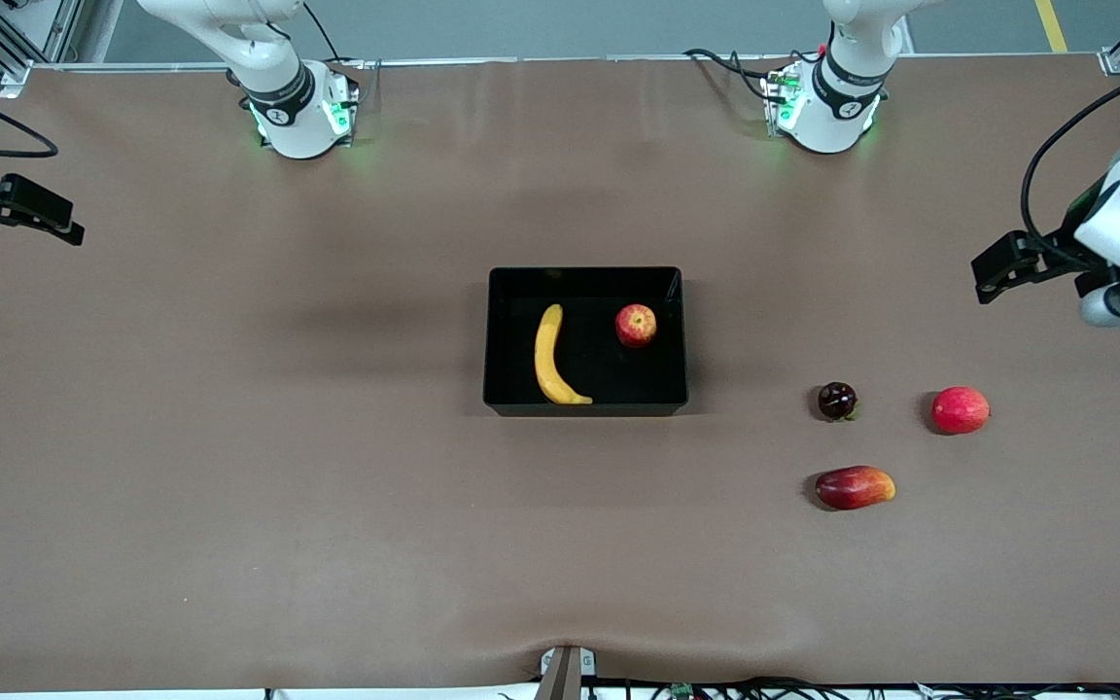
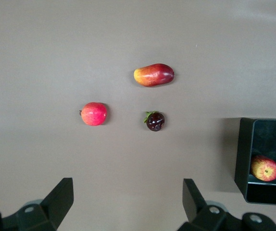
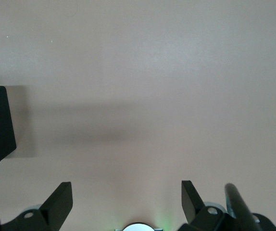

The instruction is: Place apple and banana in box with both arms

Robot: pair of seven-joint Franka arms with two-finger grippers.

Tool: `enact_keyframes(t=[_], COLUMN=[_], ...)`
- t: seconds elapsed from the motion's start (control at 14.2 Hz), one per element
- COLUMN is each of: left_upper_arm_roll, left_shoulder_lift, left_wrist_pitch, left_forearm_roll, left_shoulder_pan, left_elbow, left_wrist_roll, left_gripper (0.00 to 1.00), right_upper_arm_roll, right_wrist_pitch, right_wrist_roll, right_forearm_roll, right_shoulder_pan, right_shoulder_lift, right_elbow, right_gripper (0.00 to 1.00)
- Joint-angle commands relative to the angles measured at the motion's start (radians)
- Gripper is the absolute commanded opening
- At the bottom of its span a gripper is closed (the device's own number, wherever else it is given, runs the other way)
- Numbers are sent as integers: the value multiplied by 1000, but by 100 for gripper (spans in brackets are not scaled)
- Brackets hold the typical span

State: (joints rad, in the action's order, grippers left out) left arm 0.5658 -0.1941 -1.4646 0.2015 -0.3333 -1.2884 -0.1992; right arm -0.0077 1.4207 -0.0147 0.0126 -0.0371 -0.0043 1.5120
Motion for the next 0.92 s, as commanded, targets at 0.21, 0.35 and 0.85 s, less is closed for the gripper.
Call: enact_keyframes(t=[0.21, 0.35, 0.85], left_upper_arm_roll=[-3, -3, -189], left_shoulder_lift=[39, 50, 129], left_wrist_pitch=[9, 12, -5], left_forearm_roll=[-24, -25, -92], left_shoulder_pan=[-47, -52, 78], left_elbow=[-31, -32, -118], left_wrist_roll=[83, 87, 92], left_gripper=[100, 100, 100], right_upper_arm_roll=[14, 14, 14], right_wrist_pitch=[-8, -9, -14], right_wrist_roll=[-11, -11, -11], right_forearm_roll=[0, 0, 0], right_shoulder_pan=[-12, -18, -21], right_shoulder_lift=[-13, -13, -13], right_elbow=[5, 7, 10], right_gripper=[100, 100, 100])
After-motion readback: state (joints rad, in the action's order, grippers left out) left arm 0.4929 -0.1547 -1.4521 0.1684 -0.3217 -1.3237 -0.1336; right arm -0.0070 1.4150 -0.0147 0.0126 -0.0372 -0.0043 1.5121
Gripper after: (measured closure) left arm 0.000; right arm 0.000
